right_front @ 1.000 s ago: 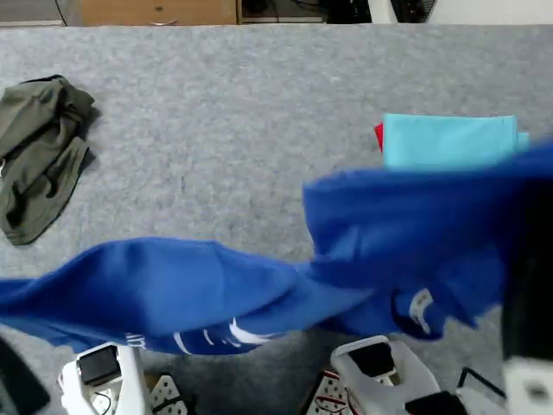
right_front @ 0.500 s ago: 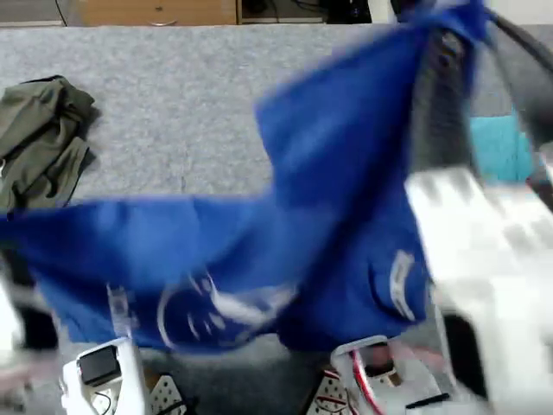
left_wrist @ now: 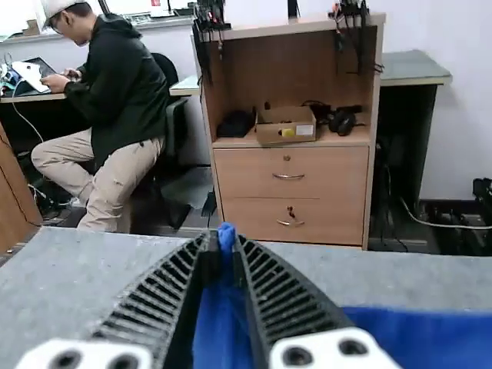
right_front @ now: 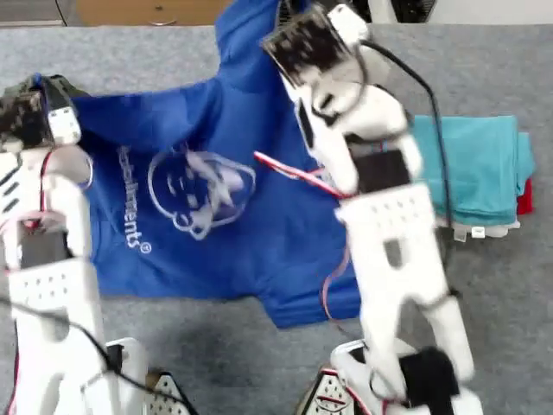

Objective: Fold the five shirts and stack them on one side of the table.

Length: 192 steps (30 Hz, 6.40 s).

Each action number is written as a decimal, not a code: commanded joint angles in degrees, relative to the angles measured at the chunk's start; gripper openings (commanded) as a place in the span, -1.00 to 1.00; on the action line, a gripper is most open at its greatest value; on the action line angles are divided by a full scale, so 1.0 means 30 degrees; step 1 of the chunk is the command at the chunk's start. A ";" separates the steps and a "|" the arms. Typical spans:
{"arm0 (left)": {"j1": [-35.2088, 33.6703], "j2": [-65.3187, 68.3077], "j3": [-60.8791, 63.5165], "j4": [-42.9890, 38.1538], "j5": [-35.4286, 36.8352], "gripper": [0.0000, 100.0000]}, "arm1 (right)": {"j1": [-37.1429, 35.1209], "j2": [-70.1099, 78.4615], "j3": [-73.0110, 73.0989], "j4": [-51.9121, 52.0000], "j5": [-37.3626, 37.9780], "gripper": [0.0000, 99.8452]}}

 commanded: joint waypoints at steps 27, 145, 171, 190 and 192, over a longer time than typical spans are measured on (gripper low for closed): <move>-0.0147 2.4454 -2.2828 0.6505 0.0674 -0.96 | 0.1480 2.3429 -2.3136 0.9700 -0.5392 -1.00; -0.6300 0.5758 0.2784 1.6615 -0.7619 -0.96 | 0.5934 -1.8564 1.9385 2.3150 1.2044 -1.00; -0.6828 0.5553 -0.0850 2.1216 -0.8615 -0.70 | 0.5905 -1.8418 1.6689 2.3238 1.1165 -0.41; -0.0117 0.8542 -0.2022 1.6791 0.1084 -0.96 | -0.2037 0.1773 0.8777 1.6059 0.1700 -0.99; -0.0205 0.9099 -0.0908 1.4974 0.1084 -0.96 | -0.2125 0.3297 0.7194 1.6264 0.1377 -1.00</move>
